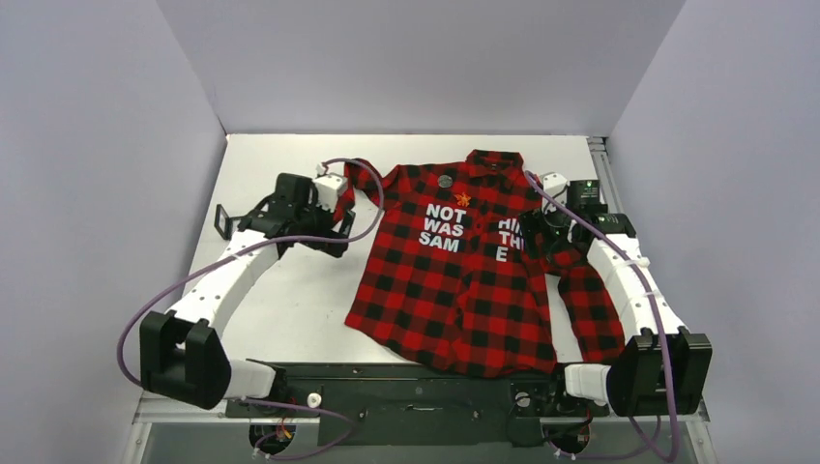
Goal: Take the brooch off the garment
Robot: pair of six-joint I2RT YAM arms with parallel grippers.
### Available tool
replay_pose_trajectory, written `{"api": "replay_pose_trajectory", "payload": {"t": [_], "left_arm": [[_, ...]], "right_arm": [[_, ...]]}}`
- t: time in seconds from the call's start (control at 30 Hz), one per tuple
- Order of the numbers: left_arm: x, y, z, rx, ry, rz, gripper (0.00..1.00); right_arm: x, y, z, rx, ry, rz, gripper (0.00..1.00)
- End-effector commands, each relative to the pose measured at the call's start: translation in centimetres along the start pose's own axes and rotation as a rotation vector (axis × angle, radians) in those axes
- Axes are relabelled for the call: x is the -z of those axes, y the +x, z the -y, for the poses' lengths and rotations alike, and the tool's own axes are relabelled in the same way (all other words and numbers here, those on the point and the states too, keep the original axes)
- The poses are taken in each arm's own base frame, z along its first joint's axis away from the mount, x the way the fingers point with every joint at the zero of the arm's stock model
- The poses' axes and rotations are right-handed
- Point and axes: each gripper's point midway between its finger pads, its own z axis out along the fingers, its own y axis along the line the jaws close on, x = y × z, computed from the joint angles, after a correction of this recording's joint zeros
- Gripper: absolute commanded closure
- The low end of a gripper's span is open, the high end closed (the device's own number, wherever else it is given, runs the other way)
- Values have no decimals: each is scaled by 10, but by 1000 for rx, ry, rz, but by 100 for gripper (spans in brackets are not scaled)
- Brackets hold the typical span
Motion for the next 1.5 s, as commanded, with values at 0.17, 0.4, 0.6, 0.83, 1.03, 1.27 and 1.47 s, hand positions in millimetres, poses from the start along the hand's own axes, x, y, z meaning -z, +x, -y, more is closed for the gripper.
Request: {"api": "replay_pose_trajectory", "payload": {"t": [0.17, 0.4, 0.6, 0.83, 1.03, 1.27, 1.47], "left_arm": [[-49, -78, 47, -141, 86, 106, 4], [-100, -118, 86, -300, 162, 61, 3], [-157, -157, 96, -300, 178, 63, 6], [-208, -159, 94, -270, 143, -8, 26], [-235, -132, 99, -297, 120, -92, 39], [-236, -85, 115, -362, 137, -197, 56], [-220, -42, 130, -448, 154, -272, 68]], "right_arm": [[-3, -39, 4, -29, -33, 39, 15], [-31, -55, 24, -55, -4, -36, 16], [-59, -64, 37, -78, -5, -107, 18], [-84, -51, 55, -47, 19, -229, 22], [-94, -21, 81, -61, 32, -329, 24], [-98, 17, 89, 3, 26, -465, 25], [-92, 54, 99, 59, 7, -595, 27]]}}
